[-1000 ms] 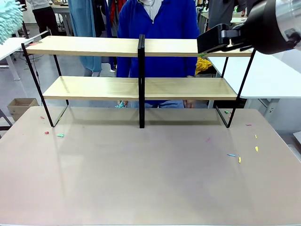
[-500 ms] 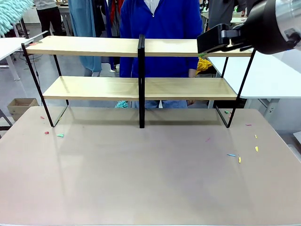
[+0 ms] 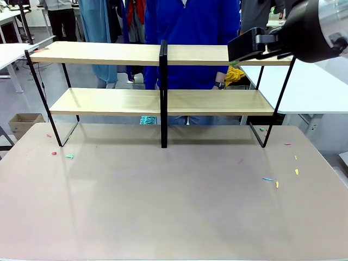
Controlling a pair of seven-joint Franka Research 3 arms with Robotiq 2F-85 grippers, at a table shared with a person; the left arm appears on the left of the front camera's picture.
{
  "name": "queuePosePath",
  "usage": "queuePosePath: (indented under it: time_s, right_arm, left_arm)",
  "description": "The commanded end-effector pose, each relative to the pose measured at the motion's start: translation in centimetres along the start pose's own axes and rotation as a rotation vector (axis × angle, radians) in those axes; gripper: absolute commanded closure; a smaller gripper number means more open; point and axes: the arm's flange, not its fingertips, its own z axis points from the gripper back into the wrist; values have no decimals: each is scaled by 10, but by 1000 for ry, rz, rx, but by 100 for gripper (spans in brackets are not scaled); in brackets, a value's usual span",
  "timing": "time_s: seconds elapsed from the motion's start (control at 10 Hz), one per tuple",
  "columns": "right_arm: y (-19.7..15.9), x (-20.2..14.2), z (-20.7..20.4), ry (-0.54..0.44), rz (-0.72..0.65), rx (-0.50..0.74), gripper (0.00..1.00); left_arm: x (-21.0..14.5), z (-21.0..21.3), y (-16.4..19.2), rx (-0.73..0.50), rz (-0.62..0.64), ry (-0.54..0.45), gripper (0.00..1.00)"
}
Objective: Clean the shelves.
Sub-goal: Clean another randomly selected level of the Shelf with the Duster.
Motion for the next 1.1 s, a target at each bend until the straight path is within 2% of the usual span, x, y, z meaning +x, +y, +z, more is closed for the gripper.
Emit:
queuePosePath:
  time_s: [0.0, 0.1, 0.2, 0.3, 0.7, 0.8, 1.0]
  right_arm:
    - [0, 1, 1, 1, 2, 8, 0]
    - [0, 1, 1, 1, 2, 8, 0]
    - [0, 1, 1, 1, 2, 8, 0]
    - [0, 1, 1, 1, 2, 8, 0]
    - [0, 1, 1, 1, 2, 8, 0]
    - [0, 1, 1, 1, 2, 8, 0]
    - [0, 1, 1, 1, 2, 8, 0]
  left_arm:
    - [-7, 7, 13, -135, -19, 87, 87]
    - [-12, 11, 21, -250, -50, 132, 87]
    - [-12, 8, 26, -255, 4, 130, 87]
    - [-12, 10, 26, -148, -5, 78, 87]
    - [-16, 10, 31, -158, 16, 100, 87]
    - [-21, -5, 4, -127, -27, 119, 87]
    - [-38, -39, -57, -144, -210, 234, 87]
